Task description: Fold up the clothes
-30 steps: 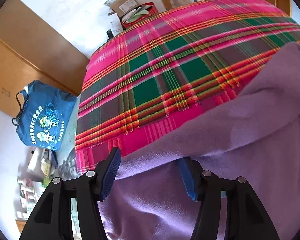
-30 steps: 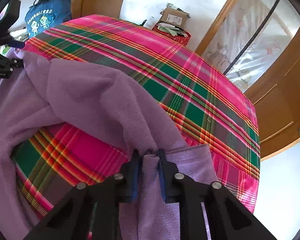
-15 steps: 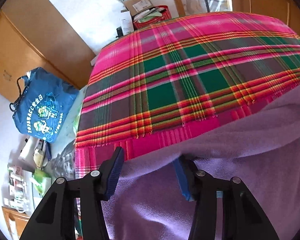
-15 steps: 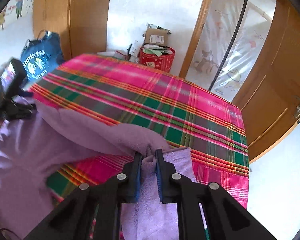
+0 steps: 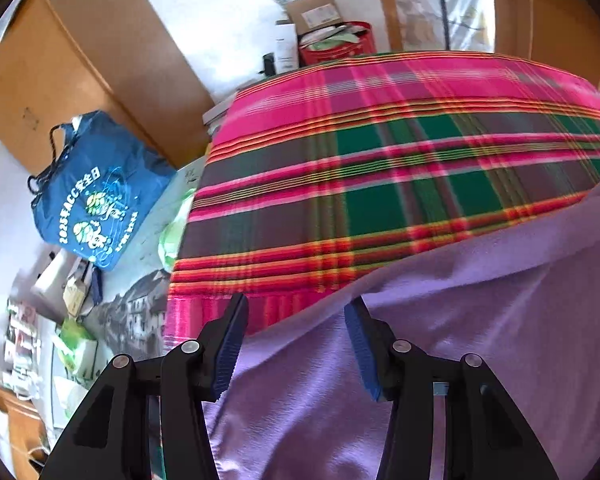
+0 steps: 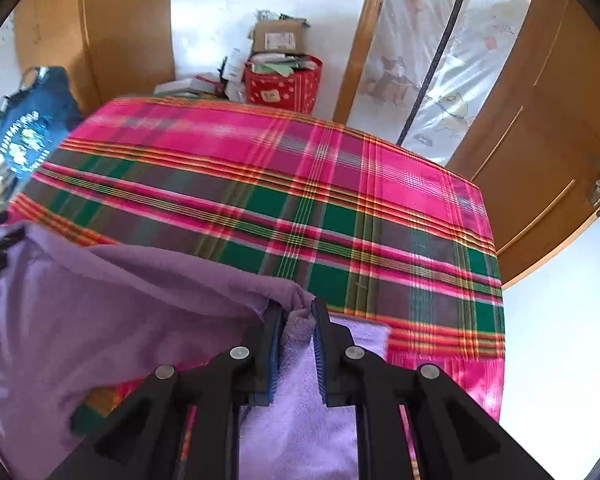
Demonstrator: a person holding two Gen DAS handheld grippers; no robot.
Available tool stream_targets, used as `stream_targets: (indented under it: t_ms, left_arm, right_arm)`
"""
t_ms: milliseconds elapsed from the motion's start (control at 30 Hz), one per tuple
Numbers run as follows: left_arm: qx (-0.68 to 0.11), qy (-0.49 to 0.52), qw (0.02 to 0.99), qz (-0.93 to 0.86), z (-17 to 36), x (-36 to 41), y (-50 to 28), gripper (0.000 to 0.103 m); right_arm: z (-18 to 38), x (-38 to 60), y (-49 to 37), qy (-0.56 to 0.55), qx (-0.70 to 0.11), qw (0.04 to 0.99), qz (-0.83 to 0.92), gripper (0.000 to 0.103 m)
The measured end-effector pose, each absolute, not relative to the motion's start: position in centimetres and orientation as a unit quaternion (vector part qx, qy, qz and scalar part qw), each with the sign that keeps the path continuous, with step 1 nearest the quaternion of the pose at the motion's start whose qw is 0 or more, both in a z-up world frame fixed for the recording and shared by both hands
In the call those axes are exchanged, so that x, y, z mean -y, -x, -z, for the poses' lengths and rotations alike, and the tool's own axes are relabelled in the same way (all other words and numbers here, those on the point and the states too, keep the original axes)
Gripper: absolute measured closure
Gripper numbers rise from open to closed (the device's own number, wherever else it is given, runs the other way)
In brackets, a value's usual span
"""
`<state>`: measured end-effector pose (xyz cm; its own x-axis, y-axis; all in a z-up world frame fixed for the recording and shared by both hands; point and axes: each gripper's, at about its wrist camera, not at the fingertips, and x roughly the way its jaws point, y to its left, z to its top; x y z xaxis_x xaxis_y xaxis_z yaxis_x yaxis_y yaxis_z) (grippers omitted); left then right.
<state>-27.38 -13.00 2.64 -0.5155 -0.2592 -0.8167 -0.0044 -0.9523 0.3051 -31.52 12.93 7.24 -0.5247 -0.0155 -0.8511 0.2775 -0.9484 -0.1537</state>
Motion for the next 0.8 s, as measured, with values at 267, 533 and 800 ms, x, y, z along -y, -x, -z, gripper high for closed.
stream_targets:
  t_ms: [267,533,800]
  left_arm:
    - [0.047,-0.501,0.06,0.862,-3.6,19.3,26.9,0.05]
    - [-0.065,-0.523,0.023,0.85,-3.7,25.1,26.7,0.05]
    - [0.028,-0.499,-0.073,0.863,-4.3,21.2,26.1,0.049]
  right_arm:
    - [-5.1,-11.9,32.7,-0.479,-0.171,0.081,0.857,0.083]
    - [-4.6,-12.6,32.9,-0.49,-0.151,0.091,0.854,0.08]
    - [-4.4,-12.4,32.6,-0.491,-0.16,0.094,0.851,0.079]
